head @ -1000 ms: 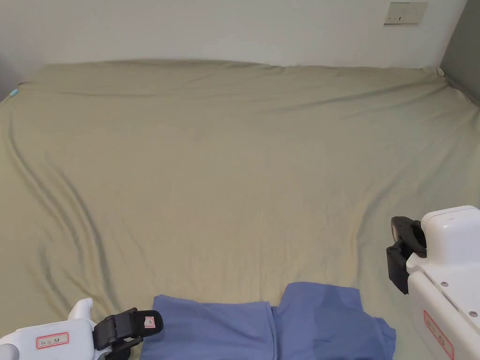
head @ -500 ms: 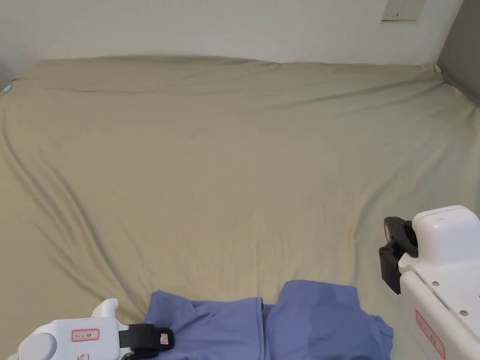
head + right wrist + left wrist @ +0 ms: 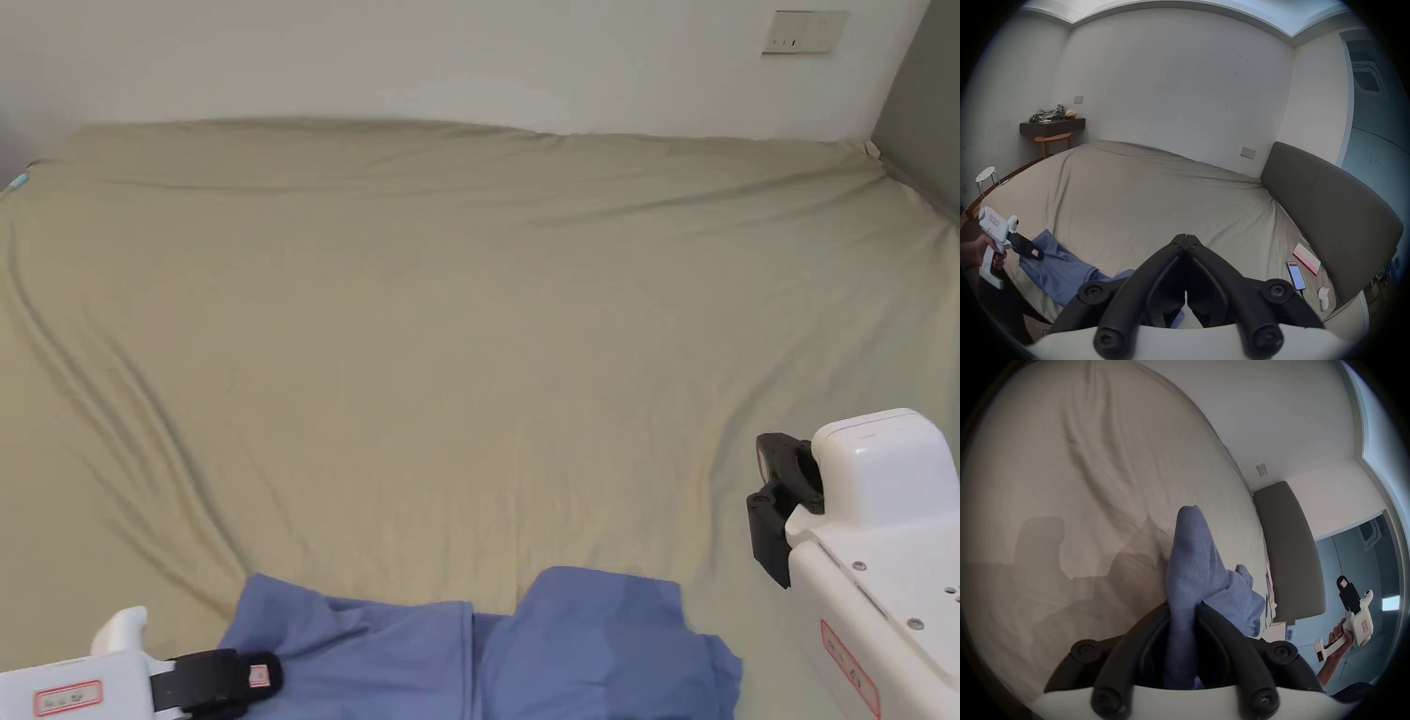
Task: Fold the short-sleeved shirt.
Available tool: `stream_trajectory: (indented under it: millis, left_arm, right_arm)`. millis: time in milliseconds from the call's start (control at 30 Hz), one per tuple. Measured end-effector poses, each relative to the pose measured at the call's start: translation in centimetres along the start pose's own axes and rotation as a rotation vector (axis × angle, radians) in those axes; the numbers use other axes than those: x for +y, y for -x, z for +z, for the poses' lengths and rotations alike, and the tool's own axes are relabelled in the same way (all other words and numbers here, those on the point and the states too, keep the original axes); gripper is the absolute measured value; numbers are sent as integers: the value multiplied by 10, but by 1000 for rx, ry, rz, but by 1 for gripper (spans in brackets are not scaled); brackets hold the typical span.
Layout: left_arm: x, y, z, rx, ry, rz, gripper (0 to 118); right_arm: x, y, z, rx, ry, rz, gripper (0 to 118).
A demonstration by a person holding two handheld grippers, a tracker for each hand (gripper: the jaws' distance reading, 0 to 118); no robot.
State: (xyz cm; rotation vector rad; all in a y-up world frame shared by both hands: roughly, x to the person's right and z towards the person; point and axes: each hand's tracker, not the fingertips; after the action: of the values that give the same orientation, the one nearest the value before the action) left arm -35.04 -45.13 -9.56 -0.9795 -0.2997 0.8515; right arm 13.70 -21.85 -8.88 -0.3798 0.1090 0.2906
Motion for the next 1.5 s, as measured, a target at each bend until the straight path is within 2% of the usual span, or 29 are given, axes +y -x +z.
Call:
stream_trajectory:
  millis: [100, 200, 400, 633, 867, 1067, 1200, 1300, 1333, 1367, 1400, 1433, 1467, 1500]
  left_arm:
    - [8, 4, 35, 51, -53, 6, 7]
    - [19, -9, 70, 184, -73, -93, 7]
    - [35, -86, 82, 329, -43, -219, 7]
    - [31, -162, 29, 257, 27, -341, 7]
    - [-8, -200, -75, 187, 194, -416, 7]
    - [-46, -201, -155, 189, 303, -361, 7]
    - [-63, -200, -177, 233, 311, -340, 8]
    - [-64, -201, -177, 240, 293, -317, 14]
    - [-64, -201, -177, 223, 286, -290, 17]
    - [-64, -201, -176, 180, 282, -257, 24]
    - [-64, -201, -175, 102, 291, -222, 41]
    - [-64, -203, -175, -3, 315, -186, 74]
    - [-63, -204, -168, -97, 327, -147, 95]
    - [-61, -205, -160, -150, 314, -120, 106]
  right_arm:
    - [2, 4, -1, 8, -5, 4, 0]
    - [3, 9, -2, 18, -7, 8, 0]
    - [3, 14, -4, 36, -7, 5, 0]
    - [1, 6, 2, 32, -11, -5, 0]
    - [-9, -9, 3, 8, 3, -37, 0]
    - [-17, -22, 3, -11, 22, -51, 0]
    - [-20, -26, 6, -21, 34, -65, 0]
    - [-21, -26, 6, -25, 40, -67, 0]
    - [-19, -24, 6, -25, 42, -68, 0]
    - [-19, -24, 5, -25, 45, -70, 0]
    - [-19, -23, 4, -25, 47, -72, 0]
    - [-19, -22, 3, -25, 48, -74, 0]
    - [-18, -22, 4, -24, 48, -75, 0]
    - [-18, -21, 4, -23, 48, -76, 0]
